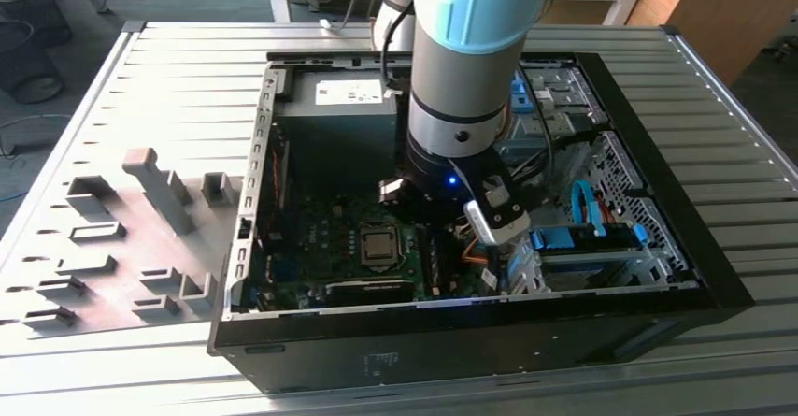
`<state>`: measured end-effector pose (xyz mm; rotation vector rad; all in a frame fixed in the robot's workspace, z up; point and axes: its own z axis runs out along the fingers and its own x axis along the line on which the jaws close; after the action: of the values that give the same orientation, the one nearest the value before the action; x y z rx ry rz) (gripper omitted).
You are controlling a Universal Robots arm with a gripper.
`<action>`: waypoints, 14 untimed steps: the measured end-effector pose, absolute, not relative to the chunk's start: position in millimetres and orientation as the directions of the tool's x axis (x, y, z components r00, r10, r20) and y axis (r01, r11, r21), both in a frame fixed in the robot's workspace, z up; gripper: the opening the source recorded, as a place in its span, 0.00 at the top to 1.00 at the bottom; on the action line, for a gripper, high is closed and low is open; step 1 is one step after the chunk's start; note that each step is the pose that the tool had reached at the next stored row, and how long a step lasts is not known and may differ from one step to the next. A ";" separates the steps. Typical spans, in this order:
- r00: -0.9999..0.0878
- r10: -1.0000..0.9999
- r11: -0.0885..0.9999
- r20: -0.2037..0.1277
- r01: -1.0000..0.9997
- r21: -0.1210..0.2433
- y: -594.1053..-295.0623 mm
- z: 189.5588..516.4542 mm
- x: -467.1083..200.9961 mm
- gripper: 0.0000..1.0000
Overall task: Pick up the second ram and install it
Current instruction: 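Insert the second ram into the second slot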
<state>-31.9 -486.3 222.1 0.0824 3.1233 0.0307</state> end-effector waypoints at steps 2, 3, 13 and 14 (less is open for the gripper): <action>-0.999 0.050 0.999 -0.017 0.050 0.020 -485.7 221.1 -32.6 0.86; -0.999 0.050 0.999 -0.017 0.049 0.020 -485.3 220.6 -32.9 0.86; -0.999 0.050 0.999 -0.017 0.049 0.020 -482.8 217.6 -36.6 0.86; -0.999 0.050 0.999 -0.017 0.049 0.020 -482.7 217.4 -37.2 0.86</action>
<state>-37.2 -482.7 217.4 0.0772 3.1234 0.0306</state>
